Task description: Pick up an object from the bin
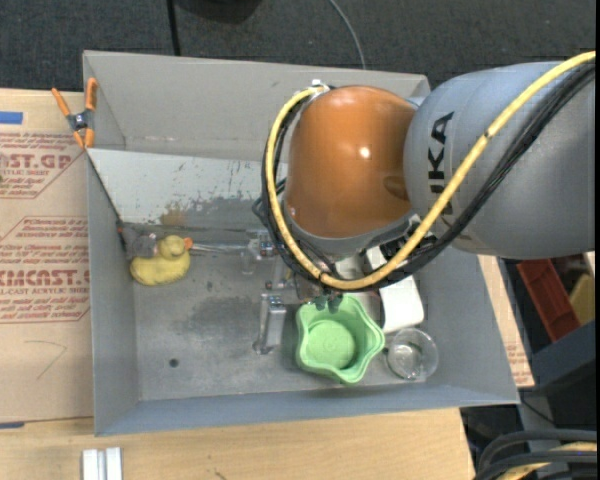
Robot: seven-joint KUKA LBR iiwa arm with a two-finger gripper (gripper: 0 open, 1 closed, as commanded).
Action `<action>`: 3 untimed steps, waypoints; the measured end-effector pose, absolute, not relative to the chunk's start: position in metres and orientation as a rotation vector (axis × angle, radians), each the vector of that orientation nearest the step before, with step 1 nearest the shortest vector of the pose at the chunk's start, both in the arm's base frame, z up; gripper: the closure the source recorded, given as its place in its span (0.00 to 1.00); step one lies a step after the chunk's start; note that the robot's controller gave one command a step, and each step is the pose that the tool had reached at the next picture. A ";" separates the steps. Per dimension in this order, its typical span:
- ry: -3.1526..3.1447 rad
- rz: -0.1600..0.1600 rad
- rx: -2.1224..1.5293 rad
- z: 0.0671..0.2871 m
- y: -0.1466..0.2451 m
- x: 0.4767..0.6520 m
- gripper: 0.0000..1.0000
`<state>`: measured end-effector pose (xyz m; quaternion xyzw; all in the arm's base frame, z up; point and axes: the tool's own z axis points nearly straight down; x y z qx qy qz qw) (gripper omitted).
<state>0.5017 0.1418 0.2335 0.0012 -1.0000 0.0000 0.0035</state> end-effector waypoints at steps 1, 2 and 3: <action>-3.142 -0.002 0.001 0.238 0.141 0.503 0.00; -3.145 -0.005 0.102 0.202 0.108 0.501 0.00; -3.138 0.001 0.181 0.158 0.085 0.507 0.00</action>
Offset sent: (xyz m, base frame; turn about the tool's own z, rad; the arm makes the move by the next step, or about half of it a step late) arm -0.0079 -0.0919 -0.0929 -0.1439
